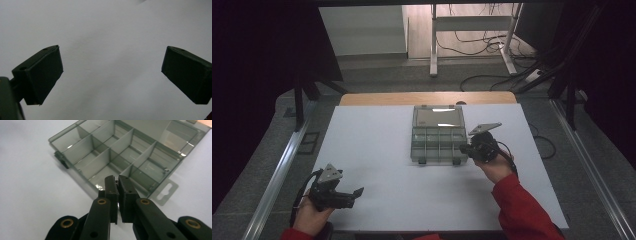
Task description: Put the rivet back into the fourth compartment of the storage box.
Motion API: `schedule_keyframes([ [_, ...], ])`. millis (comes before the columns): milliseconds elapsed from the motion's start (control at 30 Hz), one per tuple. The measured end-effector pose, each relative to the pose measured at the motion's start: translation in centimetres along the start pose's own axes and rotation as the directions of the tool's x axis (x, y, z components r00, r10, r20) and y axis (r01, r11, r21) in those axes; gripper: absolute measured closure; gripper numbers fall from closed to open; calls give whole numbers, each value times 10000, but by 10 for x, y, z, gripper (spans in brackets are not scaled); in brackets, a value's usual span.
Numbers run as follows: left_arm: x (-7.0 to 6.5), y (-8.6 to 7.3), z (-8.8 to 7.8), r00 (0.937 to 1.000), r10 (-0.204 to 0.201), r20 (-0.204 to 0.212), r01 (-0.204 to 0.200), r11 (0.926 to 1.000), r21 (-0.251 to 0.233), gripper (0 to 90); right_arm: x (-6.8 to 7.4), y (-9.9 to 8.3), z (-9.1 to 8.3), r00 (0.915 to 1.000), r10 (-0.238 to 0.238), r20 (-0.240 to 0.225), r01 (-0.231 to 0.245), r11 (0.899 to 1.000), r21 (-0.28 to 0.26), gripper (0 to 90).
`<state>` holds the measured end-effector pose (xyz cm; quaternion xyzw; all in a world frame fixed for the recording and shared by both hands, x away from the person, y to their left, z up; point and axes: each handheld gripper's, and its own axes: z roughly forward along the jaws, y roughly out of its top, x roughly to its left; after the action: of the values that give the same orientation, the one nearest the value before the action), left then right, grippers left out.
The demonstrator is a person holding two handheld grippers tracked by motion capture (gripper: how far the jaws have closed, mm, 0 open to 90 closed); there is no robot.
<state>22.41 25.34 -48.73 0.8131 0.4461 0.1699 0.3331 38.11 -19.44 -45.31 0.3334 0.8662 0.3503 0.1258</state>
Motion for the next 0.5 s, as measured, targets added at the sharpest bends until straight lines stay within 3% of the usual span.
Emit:
schedule_keyframes([
  [200, 0, 0, 0, 10000, -1, 2, 1, 10000, 2, 40, -14, 5, 7, 9993, 161, 349, -158, 9998, -93, 861],
  [500, 0, 0, 0, 10000, -3, 3, 3, 10000, 1, 40, -24, 12, 14, 9980, 365, 517, -355, 9992, -198, 861],
])
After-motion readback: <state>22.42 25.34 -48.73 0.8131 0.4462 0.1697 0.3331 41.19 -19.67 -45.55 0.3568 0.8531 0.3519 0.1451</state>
